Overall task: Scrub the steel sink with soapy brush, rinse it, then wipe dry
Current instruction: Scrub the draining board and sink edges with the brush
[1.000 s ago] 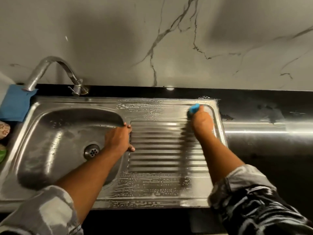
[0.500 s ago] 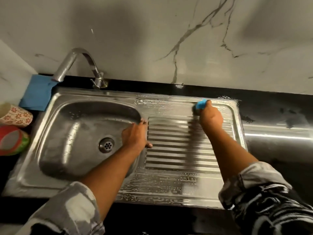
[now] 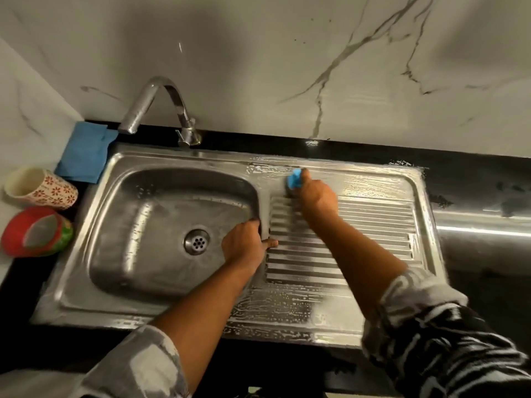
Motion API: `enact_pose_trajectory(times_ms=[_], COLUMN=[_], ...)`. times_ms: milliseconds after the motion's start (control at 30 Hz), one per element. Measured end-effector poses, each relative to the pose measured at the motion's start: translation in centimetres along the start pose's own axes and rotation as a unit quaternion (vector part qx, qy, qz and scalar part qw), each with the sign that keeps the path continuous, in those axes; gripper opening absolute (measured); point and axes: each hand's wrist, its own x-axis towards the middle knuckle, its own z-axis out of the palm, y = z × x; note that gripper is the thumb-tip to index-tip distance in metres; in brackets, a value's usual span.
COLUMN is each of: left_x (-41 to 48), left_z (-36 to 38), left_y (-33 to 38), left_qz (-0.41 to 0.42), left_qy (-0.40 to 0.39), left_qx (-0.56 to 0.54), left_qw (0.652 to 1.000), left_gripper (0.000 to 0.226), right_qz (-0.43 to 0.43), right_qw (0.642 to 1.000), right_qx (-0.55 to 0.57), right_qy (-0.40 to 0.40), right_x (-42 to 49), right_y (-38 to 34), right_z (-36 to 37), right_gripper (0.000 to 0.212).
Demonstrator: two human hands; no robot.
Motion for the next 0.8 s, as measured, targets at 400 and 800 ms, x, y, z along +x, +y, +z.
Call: enact_pose_trajectory(times_ms=[400, 800], left_x=[-0.3, -1.5], left_z=[-1.5, 0.2], left_y=[-5.9, -6.9], left_qz=[0.043, 0.021], left_qy=[-0.165, -0.132], left_qx=[-0.1, -0.117], left_qw=[0.98, 0.984], left_gripper=[0.074, 0.062], right_qz=[-0.049, -0.114], right_qw=[0.997, 0.987], right_qx=[-0.017, -0.097], right_qy=[-0.061, -0.061], right_x=[-2.0, -6.0], right_y=[-6.2, -4.4], right_z=[1.5, 2.7], right_gripper=[0.061, 0.044])
